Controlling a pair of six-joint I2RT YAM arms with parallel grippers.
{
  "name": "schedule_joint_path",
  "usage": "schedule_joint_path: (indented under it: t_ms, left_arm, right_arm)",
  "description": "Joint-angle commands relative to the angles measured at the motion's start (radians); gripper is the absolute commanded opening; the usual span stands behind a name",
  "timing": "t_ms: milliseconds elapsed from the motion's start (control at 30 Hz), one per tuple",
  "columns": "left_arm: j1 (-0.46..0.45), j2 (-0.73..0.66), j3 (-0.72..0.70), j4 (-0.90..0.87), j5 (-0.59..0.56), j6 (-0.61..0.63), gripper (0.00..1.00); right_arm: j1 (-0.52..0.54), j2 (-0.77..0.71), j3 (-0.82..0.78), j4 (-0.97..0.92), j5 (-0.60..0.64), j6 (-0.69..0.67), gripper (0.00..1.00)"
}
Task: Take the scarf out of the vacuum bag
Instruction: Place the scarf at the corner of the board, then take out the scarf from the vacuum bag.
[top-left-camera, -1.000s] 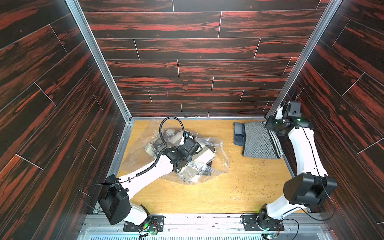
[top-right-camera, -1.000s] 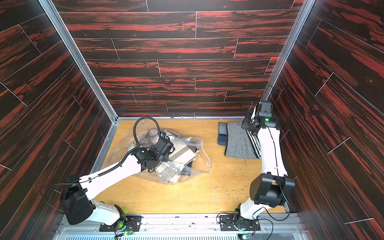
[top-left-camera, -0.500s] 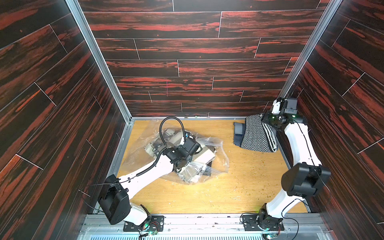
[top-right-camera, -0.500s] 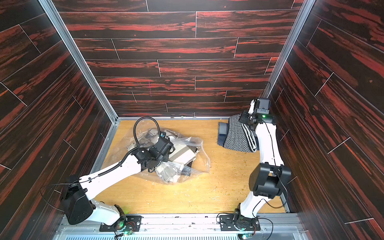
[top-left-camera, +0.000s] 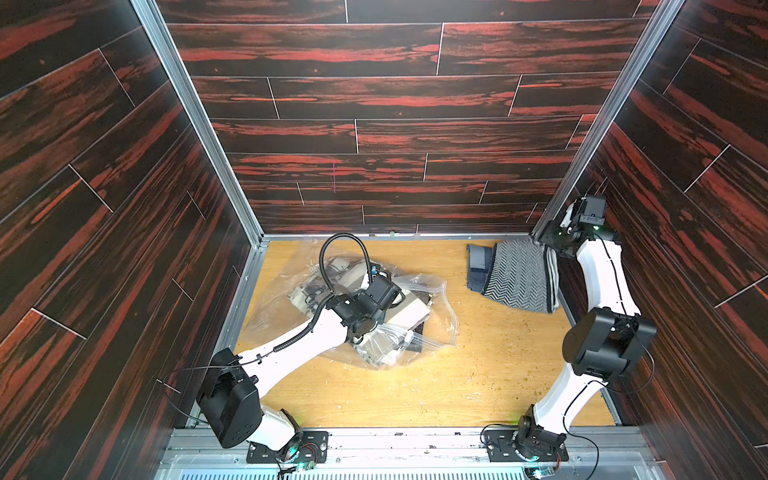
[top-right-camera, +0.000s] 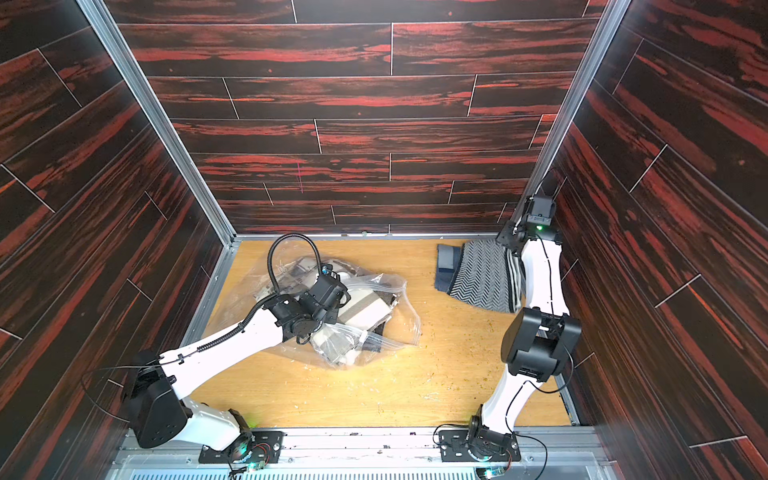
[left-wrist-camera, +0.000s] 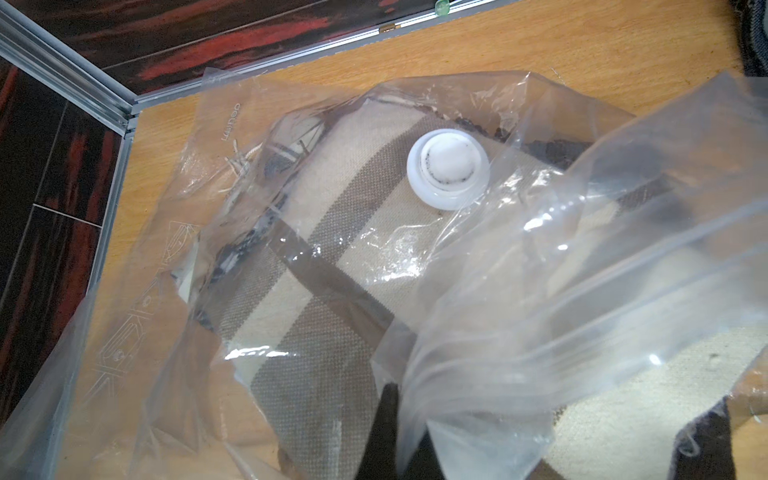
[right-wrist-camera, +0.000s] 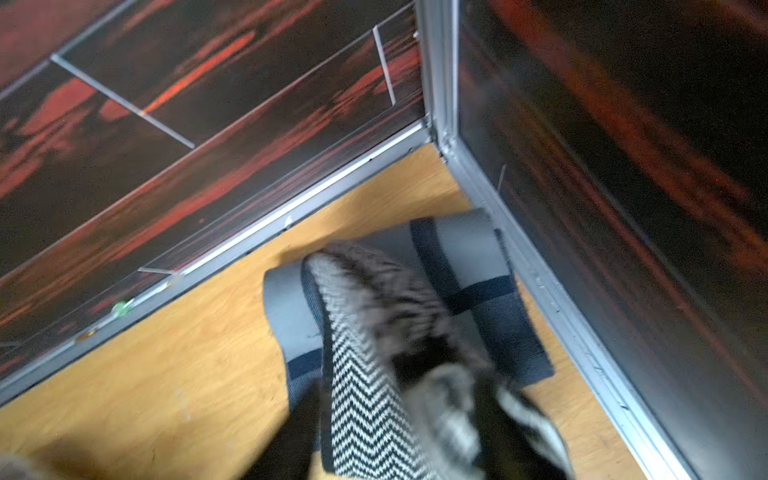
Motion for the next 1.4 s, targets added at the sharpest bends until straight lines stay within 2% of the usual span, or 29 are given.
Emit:
schedule_joint_path:
  t_ms: [0,267,400,467,633,700,867,1033,1233,1367]
  left_arm:
    - [0.009,0.007,0.024,-0.033,-0.003,-0.012,0.00]
    - [0.009,-0.002,0.018,-0.024,0.030,-0.004,0.00]
    - [0.006,-0.024,0.017,-0.002,0.097,0.023,0.00]
    - [0.003,-0.039,0.013,0.016,0.131,0.034,0.00]
    - [-0.037,-0.067,0.015,0.058,0.164,0.062,0.00]
    - [-0.055,-0.071,0.020,0.059,0.170,0.072,0.00]
    - [-0.087,-0.053,0.053,0.050,0.158,0.077,0.00]
    - [-0.100,-0.045,0.066,0.051,0.161,0.079,0.00]
    - [-0.105,-0.038,0.056,0.052,0.167,0.069,0.00]
    - [-0.106,-0.031,0.056,0.054,0.188,0.062,0.00]
  right_arm:
    - [0.006,-0.006,0.015,0.003,0.018,0.004,0.96]
    - [0.008,-0.048,-0.022,0.016,-0.033,0.026,0.98]
    - [0.017,-0.115,-0.091,0.036,-0.115,0.051,0.98]
    - [0.027,-0.164,-0.152,0.060,-0.207,0.071,0.98]
    - [0.094,-0.372,-0.480,0.247,-0.541,0.174,0.98]
    - [0.154,-0.458,-0.602,0.315,-0.593,0.199,0.98]
    - [0.297,-0.635,-0.816,0.422,-0.619,0.270,0.98]
    - [0.338,-0.778,-1.022,0.597,-0.691,0.417,0.98]
    - [0.411,-0.820,-1.174,0.700,-0.709,0.487,0.98]
    - [0.472,-0.847,-1.265,0.796,-0.676,0.524,0.98]
